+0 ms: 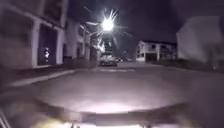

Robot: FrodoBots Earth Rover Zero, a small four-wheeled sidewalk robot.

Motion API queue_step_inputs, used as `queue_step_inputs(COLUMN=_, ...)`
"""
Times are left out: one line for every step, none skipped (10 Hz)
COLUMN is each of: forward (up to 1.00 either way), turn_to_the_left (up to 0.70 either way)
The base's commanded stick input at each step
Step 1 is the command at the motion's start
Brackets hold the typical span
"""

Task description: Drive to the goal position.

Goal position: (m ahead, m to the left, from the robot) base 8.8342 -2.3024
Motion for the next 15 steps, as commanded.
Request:
queue_step_inputs(forward=0.70, turn_to_the_left=0.00)
queue_step_inputs(forward=0.70, turn_to_the_left=0.00)
queue_step_inputs(forward=0.70, turn_to_the_left=0.00)
queue_step_inputs(forward=0.70, turn_to_the_left=0.00)
queue_step_inputs(forward=0.70, turn_to_the_left=0.00)
queue_step_inputs(forward=0.70, turn_to_the_left=0.00)
queue_step_inputs(forward=0.70, turn_to_the_left=0.00)
queue_step_inputs(forward=0.70, turn_to_the_left=0.00)
queue_step_inputs(forward=0.70, turn_to_the_left=0.00)
queue_step_inputs(forward=0.70, turn_to_the_left=0.00)
queue_step_inputs(forward=0.70, turn_to_the_left=0.00)
queue_step_inputs(forward=0.70, turn_to_the_left=0.00)
queue_step_inputs(forward=0.70, turn_to_the_left=0.00)
queue_step_inputs(forward=0.70, turn_to_the_left=0.00)
queue_step_inputs(forward=0.70, turn_to_the_left=0.00)
